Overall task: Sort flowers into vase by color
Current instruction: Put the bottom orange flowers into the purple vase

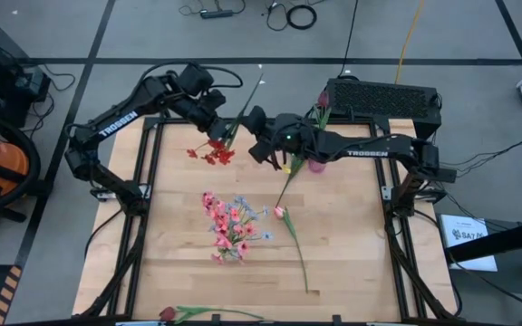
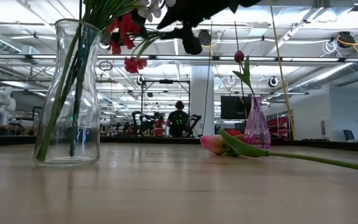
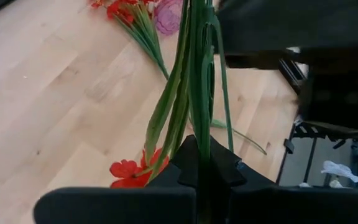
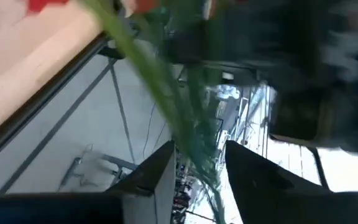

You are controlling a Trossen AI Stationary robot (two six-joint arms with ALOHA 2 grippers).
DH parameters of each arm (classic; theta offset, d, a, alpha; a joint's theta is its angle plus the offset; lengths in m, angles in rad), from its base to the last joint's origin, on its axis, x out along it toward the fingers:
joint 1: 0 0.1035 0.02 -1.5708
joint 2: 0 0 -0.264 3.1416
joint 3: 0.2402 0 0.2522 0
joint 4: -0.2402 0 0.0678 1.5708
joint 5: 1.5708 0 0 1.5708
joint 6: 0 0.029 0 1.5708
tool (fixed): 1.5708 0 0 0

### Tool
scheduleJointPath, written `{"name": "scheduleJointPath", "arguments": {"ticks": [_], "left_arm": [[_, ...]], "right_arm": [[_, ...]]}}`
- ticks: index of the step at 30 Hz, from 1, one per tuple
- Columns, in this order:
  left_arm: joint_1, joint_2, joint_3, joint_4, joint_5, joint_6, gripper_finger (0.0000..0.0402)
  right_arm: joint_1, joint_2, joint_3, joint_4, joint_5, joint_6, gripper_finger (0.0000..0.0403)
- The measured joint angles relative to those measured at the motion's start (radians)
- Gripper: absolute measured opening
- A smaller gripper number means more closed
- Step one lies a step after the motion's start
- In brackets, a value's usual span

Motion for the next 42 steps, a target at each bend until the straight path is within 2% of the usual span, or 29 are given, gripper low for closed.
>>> {"name": "scheduleJointPath", "arguments": {"ticks": [4, 11, 15, 19, 26, 30, 38, 42], "left_arm": [[-0.02, 0.0, 0.0, -0.001, -0.002, -0.002, 0.0009], [-0.037, 0.0, 0.0, 0.0, 0.003, -0.001, 0.001], [-0.036, 0.0, 0.0, -0.001, 0.002, 0.0, 0.001], [-0.036, 0.0, 0.0, -0.003, -0.001, 0.0, 0.0011], [-0.036, 0.0, -0.002, -0.005, -0.051, 0.0, 0.0014], [-0.034, -0.001, -0.001, 0.002, -0.062, 0.01, 0.004], [-0.029, -0.001, 0.0, 0.009, -0.075, 0.069, 0.0127], [0.005, -0.03, 0.0, -0.002, -0.076, 0.105, 0.0146]], "right_arm": [[-0.003, 0.032, 0.0, 0.033, 0.02, -0.03, 0.0137], [0.004, 0.06, 0.0, 0.155, 0.076, -0.022, 0.0117], [0.004, 0.059, 0.0, 0.151, 0.08, -0.02, 0.0084], [0.006, 0.058, 0.0, 0.11, 0.078, -0.013, 0.0019], [0.009, 0.058, 0.0, 0.081, 0.077, 0.04, 0.0005], [0.008, 0.058, 0.0, 0.073, 0.089, 0.041, 0.0004], [0.009, 0.059, 0.0, -0.016, 0.09, 0.041, 0.0002], [0.01, 0.059, 0.0, -0.009, 0.09, 0.04, 0.0001]]}}
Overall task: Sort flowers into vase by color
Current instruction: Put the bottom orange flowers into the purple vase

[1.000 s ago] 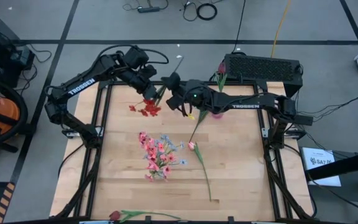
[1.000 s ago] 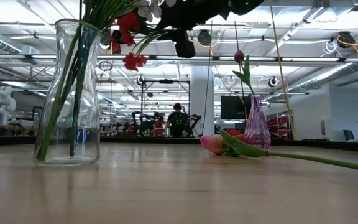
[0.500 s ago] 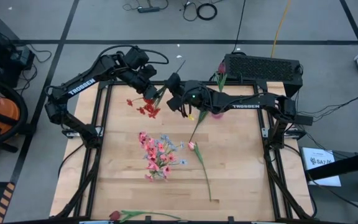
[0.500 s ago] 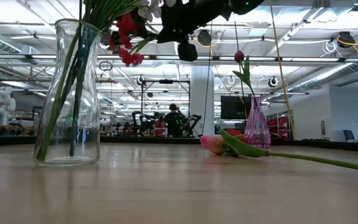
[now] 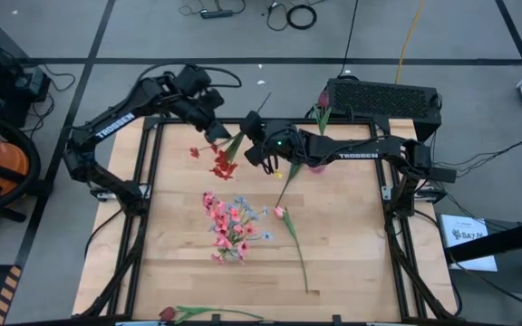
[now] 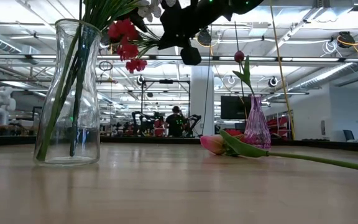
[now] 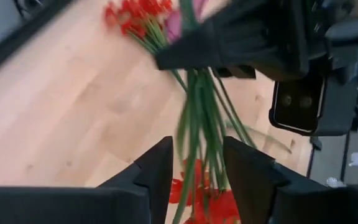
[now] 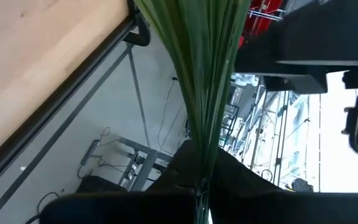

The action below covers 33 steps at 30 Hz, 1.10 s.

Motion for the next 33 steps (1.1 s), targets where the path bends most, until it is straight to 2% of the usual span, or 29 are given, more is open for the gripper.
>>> {"name": "scheduleJointPath", "arguments": {"ticks": [4, 7, 11, 16, 19, 21, 24, 29, 33], "left_arm": [[0.052, -0.065, 0.0, 0.001, -0.007, 0.0, 0.0147], [0.087, -0.137, 0.0, 0.013, -0.021, 0.001, 0.0147], [0.099, -0.249, 0.0, 0.045, -0.101, 0.004, 0.0147], [0.097, -0.38, 0.0, 0.055, -0.197, 0.03, 0.0148], [0.098, -0.441, 0.0, 0.054, -0.24, 0.029, 0.0148], [0.098, -0.471, 0.0, 0.05, -0.249, 0.029, 0.0148], [0.098, -0.508, -0.006, 0.04, -0.25, 0.028, 0.0148], [0.098, -0.531, -0.022, -0.026, -0.252, 0.055, 0.0148], [0.097, -0.533, -0.036, -0.05, -0.252, 0.086, 0.0148]], "right_arm": [[-0.003, 0.0, 0.0, 0.036, 0.001, -0.007, 0.0001], [-0.02, 0.0, 0.001, 0.141, 0.002, -0.05, 0.0001], [-0.059, -0.008, 0.074, 0.171, 0.036, -0.009, 0.0003], [-0.11, -0.033, 0.22, 0.175, 0.172, 0.071, 0.0004], [-0.137, -0.057, 0.295, 0.17, 0.28, 0.174, 0.0004], [-0.157, -0.095, 0.32, 0.157, 0.366, 0.32, 0.0004], [-0.178, -0.191, 0.332, 0.032, 0.471, 0.672, 0.0004], [-0.191, -0.393, 0.332, -0.506, 0.474, 1.34, 0.0003], [-0.167, -0.513, 0.332, -0.959, 0.449, 1.795, 0.0003]]}}
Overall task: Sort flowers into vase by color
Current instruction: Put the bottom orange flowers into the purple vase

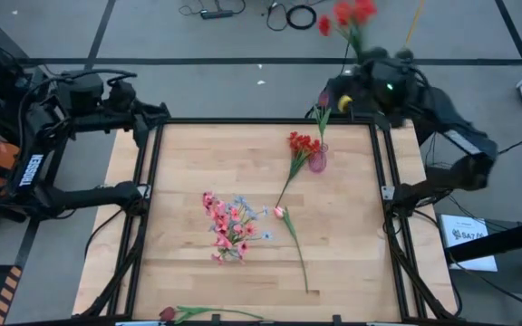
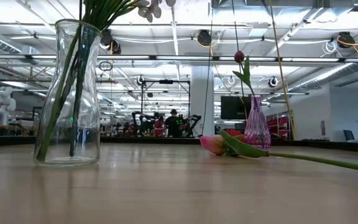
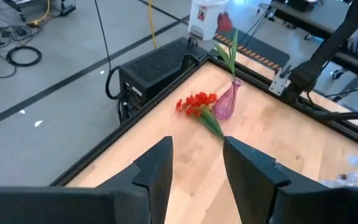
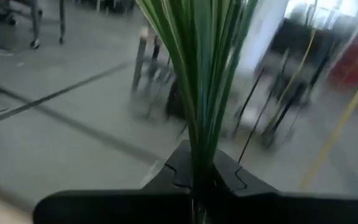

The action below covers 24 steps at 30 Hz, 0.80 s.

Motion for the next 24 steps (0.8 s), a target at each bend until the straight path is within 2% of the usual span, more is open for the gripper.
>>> {"name": "scheduleJointPath", "arguments": {"ticks": [3, 6, 9, 12, 15, 17, 22, 24], "left_arm": [[0.0, 0.003, -0.009, 0.007, 0.0, 0.014, 0.0148], [0.0, 0.002, -0.012, 0.023, 0.0, 0.049, 0.0148], [0.0, 0.002, -0.012, 0.024, 0.0, 0.059, 0.0148], [0.0, 0.003, -0.013, 0.024, 0.001, 0.087, 0.0148], [0.0, 0.002, -0.015, 0.024, 0.001, 0.099, 0.0148], [0.0, -0.002, -0.035, 0.037, 0.011, 0.099, 0.0148], [0.0, -0.052, -0.23, 0.197, 0.043, 0.069, 0.0148], [-0.001, -0.083, -0.335, 0.281, 0.068, 0.046, 0.0148]], "right_arm": [[0.058, -0.072, -0.043, -0.205, -0.04, 0.244, 0.0003], [0.167, -0.156, -0.208, -0.251, 0.007, 0.442, 0.0002], [0.277, -0.256, -0.465, -0.136, 0.056, 0.58, 0.0002], [0.363, -0.353, -0.72, 0.084, 0.101, 0.657, 0.0002], [0.407, -0.411, -0.941, 0.349, 0.182, 0.642, 0.0002], [0.414, -0.427, -1.059, 0.585, 0.238, 0.578, 0.0002], [0.382, -0.416, -1.241, 1.131, 0.192, 0.229, 0.0002], [0.359, -0.411, -1.273, 1.274, 0.159, 0.122, 0.0002]]}}
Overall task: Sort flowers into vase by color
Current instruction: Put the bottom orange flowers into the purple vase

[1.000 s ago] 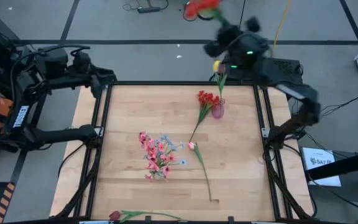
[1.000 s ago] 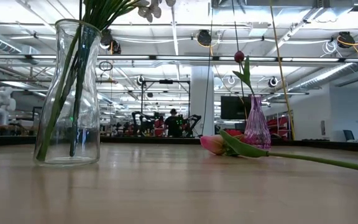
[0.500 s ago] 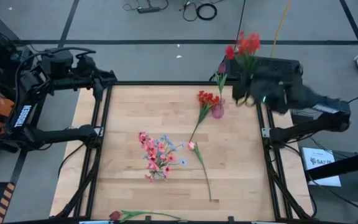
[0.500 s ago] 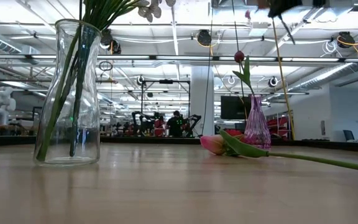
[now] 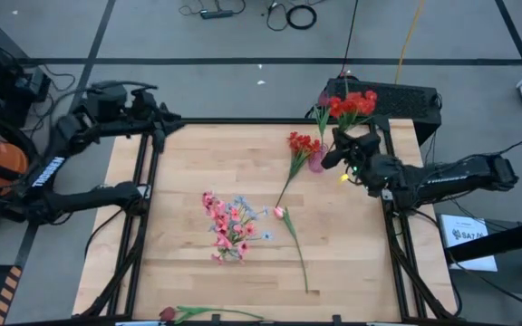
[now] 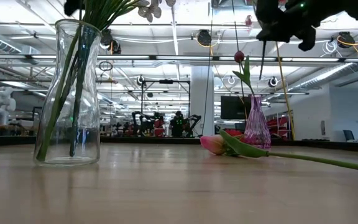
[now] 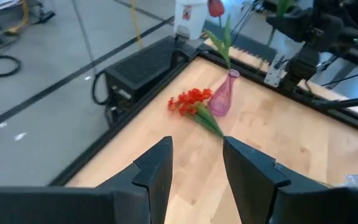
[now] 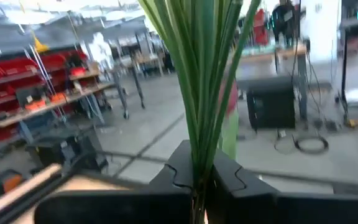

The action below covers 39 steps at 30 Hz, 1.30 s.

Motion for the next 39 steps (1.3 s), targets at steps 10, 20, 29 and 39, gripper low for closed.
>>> {"name": "scheduleJointPath", "arguments": {"ticks": [10, 20, 29, 39], "left_arm": [[-0.069, -0.13, -0.425, 0.392, 0.059, -0.216, 0.0148], [-0.162, -0.141, -0.525, 0.503, 0.055, -0.316, 0.0148], [-0.183, -0.142, -0.525, 0.502, 0.047, -0.316, 0.0148], [-0.183, -0.142, -0.525, 0.5, 0.045, -0.317, 0.0148]], "right_arm": [[-0.155, 0.017, -0.009, 0.06, -0.15, -0.115, 0.0002], [-0.254, 0.123, -0.009, 0.006, -0.264, -0.054, 0.0002], [-0.271, 0.255, -0.009, -0.047, -0.269, 0.05, 0.0002], [-0.27, 0.34, -0.079, 0.044, -0.26, 0.173, 0.0003]]}}
